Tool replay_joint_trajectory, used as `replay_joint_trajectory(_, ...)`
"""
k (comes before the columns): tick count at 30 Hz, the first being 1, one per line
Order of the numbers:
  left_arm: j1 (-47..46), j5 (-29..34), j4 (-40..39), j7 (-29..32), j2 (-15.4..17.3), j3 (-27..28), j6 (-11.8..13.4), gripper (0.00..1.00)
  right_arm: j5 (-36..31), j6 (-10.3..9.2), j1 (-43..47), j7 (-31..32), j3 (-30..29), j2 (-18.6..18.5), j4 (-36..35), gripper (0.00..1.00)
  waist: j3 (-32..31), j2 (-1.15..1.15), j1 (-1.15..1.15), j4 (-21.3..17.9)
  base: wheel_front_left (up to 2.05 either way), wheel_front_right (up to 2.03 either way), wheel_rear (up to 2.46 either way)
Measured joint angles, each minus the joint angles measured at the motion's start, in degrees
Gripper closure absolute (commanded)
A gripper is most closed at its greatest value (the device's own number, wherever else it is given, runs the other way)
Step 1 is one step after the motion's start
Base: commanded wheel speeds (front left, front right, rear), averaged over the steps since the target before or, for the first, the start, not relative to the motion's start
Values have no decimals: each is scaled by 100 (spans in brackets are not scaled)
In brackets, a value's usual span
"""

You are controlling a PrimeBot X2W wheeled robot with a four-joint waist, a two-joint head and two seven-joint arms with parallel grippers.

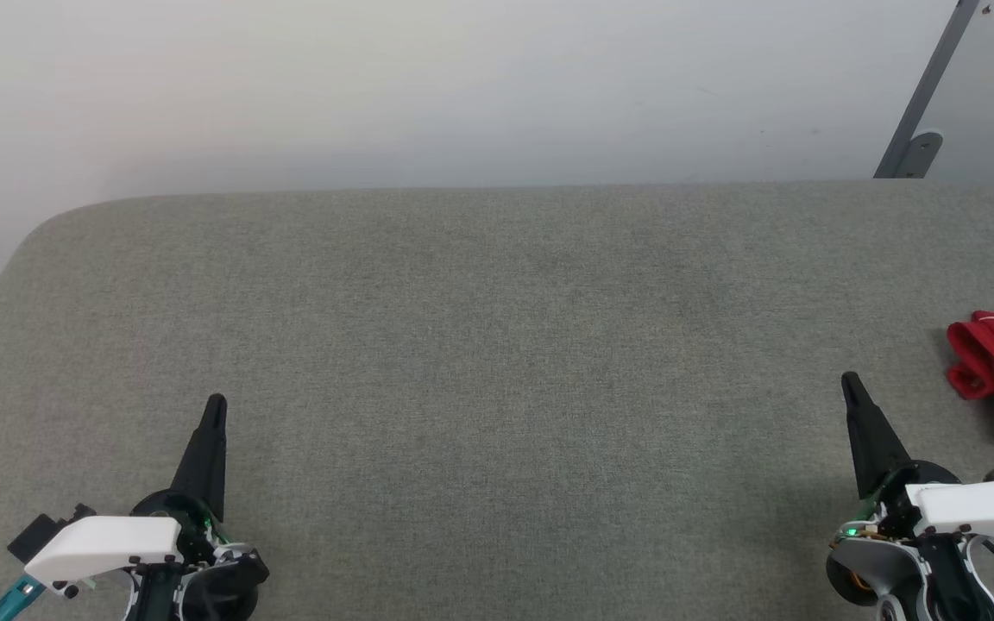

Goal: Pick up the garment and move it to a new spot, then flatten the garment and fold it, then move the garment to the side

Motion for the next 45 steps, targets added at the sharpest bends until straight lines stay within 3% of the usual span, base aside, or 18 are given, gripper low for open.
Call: replay_joint_trajectory(45, -6, 34, 1, 47, -30, 45, 0, 100, 0, 0, 0, 0, 1, 0, 1, 100, 0, 0, 0, 0, 0, 0, 0)
